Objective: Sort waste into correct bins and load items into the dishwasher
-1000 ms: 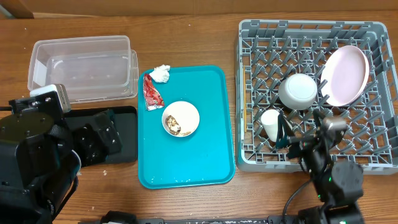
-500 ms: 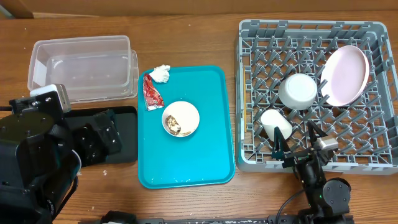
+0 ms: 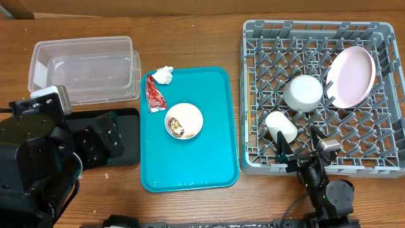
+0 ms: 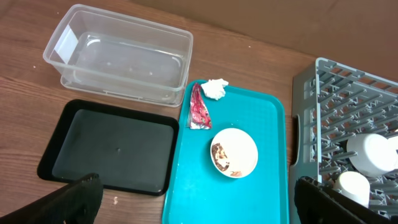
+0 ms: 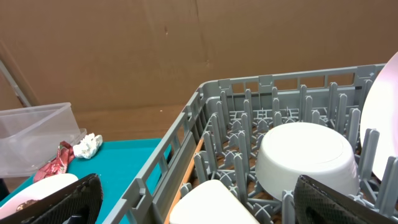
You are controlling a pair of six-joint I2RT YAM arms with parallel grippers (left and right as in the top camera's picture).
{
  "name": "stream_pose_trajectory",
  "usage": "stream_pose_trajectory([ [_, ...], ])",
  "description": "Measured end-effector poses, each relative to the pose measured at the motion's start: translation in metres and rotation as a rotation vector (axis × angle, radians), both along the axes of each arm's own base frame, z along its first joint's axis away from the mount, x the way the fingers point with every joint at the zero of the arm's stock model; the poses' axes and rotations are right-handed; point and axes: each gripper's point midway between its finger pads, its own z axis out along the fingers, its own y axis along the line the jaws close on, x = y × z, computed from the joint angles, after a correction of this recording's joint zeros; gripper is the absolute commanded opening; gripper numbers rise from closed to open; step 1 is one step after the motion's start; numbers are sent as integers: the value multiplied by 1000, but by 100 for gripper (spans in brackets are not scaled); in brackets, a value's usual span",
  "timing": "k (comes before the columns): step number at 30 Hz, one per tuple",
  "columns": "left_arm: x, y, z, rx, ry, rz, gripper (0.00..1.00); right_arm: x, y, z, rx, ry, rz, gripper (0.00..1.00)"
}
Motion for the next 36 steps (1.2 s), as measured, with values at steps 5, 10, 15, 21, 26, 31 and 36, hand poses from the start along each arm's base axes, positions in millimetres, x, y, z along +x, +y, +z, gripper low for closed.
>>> stream_pose_trajectory([
  [5,0,0,0,0,0,0,100,0,0,0,0,0,0,100],
  [10,0,-1,0,-6,1,0,100,0,0,0,0,0,0,100],
  [15,6,-21,9,-101,-38,-74,100,0,0,0,0,0,0,100],
  [21,23,-58,-20,-178,95,-214,100,0,0,0,0,0,0,100],
  [26,58,-85,-119,-88,438,-246,85,0,0,0,0,1,0,100],
  [31,84,-121,-222,33,677,-310,88,0,0,0,0,0,0,100],
  [36,96,-157,-264,165,701,-407,87,0,0,0,0,0,0,100],
])
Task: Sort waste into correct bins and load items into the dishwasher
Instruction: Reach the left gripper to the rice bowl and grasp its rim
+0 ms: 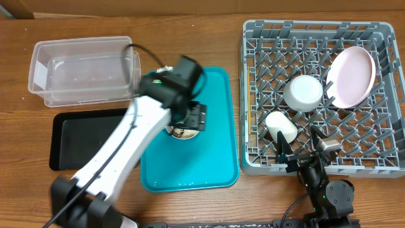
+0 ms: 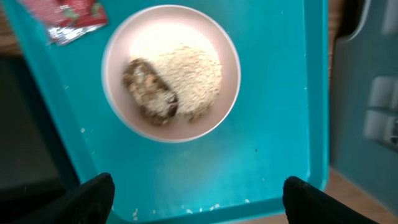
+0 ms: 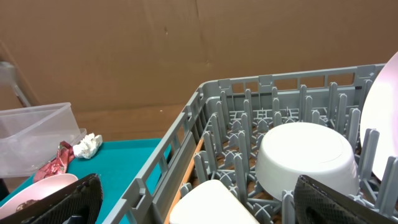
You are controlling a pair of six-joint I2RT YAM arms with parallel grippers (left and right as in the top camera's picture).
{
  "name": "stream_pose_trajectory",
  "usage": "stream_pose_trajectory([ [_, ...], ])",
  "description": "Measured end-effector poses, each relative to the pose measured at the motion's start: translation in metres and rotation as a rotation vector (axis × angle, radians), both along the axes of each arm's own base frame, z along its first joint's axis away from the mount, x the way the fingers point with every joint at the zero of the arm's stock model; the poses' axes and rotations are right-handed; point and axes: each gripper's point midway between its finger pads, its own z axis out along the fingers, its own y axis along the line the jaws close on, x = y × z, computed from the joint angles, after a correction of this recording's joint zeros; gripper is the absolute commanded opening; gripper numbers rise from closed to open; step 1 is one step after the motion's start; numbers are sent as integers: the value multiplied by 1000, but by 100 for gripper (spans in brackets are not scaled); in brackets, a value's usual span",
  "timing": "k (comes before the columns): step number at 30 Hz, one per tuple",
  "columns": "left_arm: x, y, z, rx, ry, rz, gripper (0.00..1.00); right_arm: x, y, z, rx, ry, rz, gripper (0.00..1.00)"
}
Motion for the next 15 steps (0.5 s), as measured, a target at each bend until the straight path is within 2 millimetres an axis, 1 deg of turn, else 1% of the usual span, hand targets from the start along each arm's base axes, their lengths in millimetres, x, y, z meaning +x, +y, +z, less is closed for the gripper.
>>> stream_pose_trajectory([
  [4,6,-15,-37,71,45,-55,81,0,0,0,0,0,0,100],
  [10,19,-22,-90,141,93,-102,63,0,0,0,0,0,0,100],
  [11,21,-23,-97,150,96,-105,58,0,0,0,0,0,0,100],
  [12,24,-23,-103,156,96,-107,50,0,0,0,0,0,0,100],
  [13,26,-24,-109,162,98,-113,37,0,0,0,0,0,0,100],
  [15,27,-24,-118,176,105,-125,15,0,0,0,0,0,0,100],
])
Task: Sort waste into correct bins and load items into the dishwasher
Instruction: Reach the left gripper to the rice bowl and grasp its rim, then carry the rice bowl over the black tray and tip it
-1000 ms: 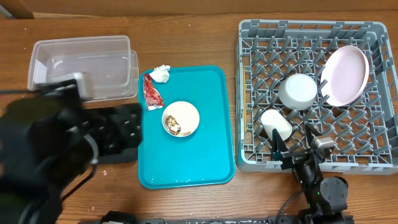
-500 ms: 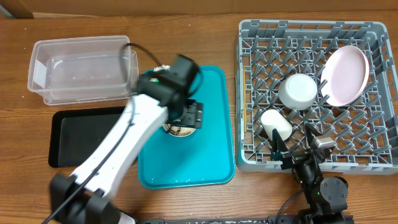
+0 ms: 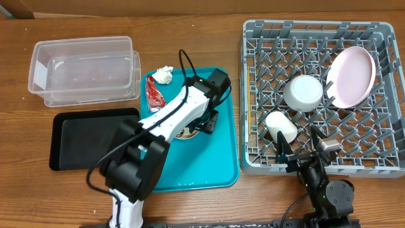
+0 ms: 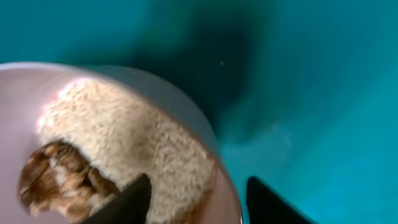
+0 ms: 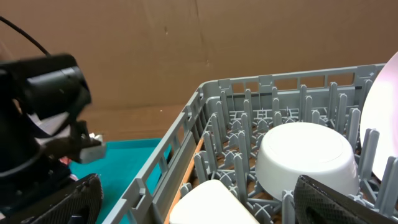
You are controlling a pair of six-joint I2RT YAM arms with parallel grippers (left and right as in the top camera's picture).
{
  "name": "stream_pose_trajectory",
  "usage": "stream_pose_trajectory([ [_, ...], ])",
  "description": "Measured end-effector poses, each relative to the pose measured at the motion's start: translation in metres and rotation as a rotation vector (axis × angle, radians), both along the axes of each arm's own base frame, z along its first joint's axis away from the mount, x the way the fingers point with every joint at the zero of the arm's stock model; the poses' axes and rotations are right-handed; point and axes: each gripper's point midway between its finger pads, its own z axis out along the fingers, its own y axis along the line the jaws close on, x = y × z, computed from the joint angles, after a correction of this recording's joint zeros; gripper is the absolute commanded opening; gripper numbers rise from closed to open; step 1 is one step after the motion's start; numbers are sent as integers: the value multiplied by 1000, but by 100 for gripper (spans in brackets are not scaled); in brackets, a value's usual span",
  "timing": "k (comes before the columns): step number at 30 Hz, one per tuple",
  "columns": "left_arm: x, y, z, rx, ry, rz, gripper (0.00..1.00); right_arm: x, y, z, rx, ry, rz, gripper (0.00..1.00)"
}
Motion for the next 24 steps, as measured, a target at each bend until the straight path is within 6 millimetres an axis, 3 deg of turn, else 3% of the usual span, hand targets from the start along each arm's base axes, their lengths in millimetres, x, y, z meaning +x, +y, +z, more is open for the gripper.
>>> stream_pose_trajectory([
  [1,0,0,-3,5,4,-2,4,0,0,0,0,0,0,100],
  [7,-3,7,-1,51,21,-6,4,0,0,0,0,1,0,100],
  [11,-16,19,16,104,80,62,4,0,0,0,0,0,0,100],
  [17,-15,40,69,93,50,228,4,0,0,0,0,0,0,100],
  [20,-10,62,108,18,-19,334,4,0,0,0,0,0,0,100],
  [24,-5,106,154,-106,-93,506,4,0,0,0,0,0,0,100],
])
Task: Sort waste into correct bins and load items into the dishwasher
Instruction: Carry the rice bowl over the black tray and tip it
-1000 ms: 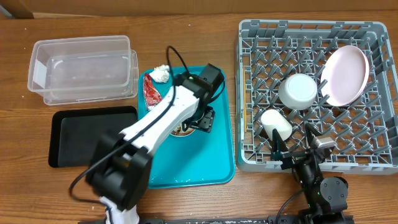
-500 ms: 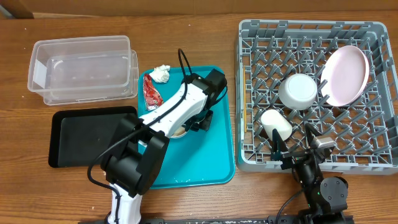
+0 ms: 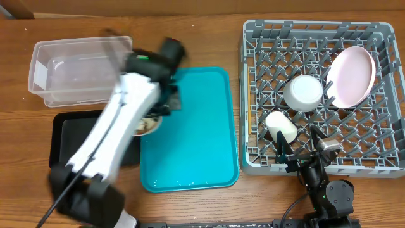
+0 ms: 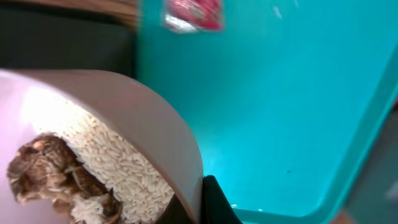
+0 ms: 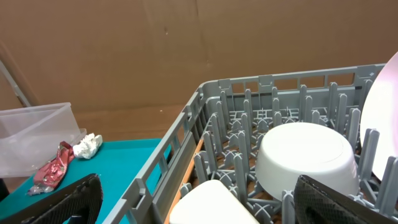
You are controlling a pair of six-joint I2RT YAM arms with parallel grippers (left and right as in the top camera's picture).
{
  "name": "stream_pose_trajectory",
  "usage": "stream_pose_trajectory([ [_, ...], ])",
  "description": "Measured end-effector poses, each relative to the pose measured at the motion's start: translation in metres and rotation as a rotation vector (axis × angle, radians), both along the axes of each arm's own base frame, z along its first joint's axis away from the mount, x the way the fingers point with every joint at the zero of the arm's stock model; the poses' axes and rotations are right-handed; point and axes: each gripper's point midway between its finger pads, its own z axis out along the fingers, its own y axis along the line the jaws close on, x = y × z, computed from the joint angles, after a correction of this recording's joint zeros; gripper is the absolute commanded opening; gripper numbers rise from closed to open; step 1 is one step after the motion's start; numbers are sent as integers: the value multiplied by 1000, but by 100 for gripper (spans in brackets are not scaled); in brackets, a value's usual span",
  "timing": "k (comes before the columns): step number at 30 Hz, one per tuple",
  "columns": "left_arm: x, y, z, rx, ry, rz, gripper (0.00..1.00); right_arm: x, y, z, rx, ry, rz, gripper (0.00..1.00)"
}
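A pink bowl [image 4: 93,118] with leftover rice and a brown lump is tilted in the left wrist view. My left gripper [image 4: 200,200] is shut on its rim. Overhead, the bowl [image 3: 147,125] hangs at the right edge of the black tray [image 3: 66,138], beside the teal tray [image 3: 202,126]. A red wrapper [image 5: 46,169] and a white crumpled tissue [image 5: 87,145] lie at the teal tray's far end. My right gripper [image 5: 208,208] stands open at the near edge of the grey dish rack [image 3: 242,95], holding nothing.
A clear plastic bin [image 3: 82,69] sits behind the black tray. The rack holds an upturned white bowl [image 3: 305,93], a white cup [image 3: 281,126] and a pink plate [image 3: 351,76] on edge. My left arm is blurred across the trays.
The left gripper was down at the bowl's rim on the teal tray. Now it is shut on that rim and the bowl is off the teal tray, to the left by the black tray. The right arm is unchanged.
First the left arm was back at the left edge and the bowl sat on the teal tray. Then the open left gripper was above the bowl, then down at its rim. Now it holds the bowl tilted at the black tray's edge. The right gripper stayed put.
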Motion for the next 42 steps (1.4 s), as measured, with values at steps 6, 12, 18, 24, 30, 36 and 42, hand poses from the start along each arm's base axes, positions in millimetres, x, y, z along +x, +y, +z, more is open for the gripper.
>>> stream_pose_trajectory([
  [6,1,63,22,-185,-26,206,4,0,0,0,0,0,0,100],
  [12,9,89,13,-392,-57,230,4,0,0,0,0,0,0,100],
  [18,1,103,-25,-575,-67,225,4,0,0,0,-1,-1,0,100],
  [24,-5,120,-41,-760,-195,182,4,0,0,0,-1,0,0,100],
  [30,-10,129,-23,-974,-436,101,4,0,0,0,-1,-1,0,100],
  [36,-22,145,-15,-1079,-648,107,4,0,0,0,-1,-1,0,100],
  [42,-35,151,-15,-1145,-789,157,4,0,0,0,-1,-1,0,100],
])
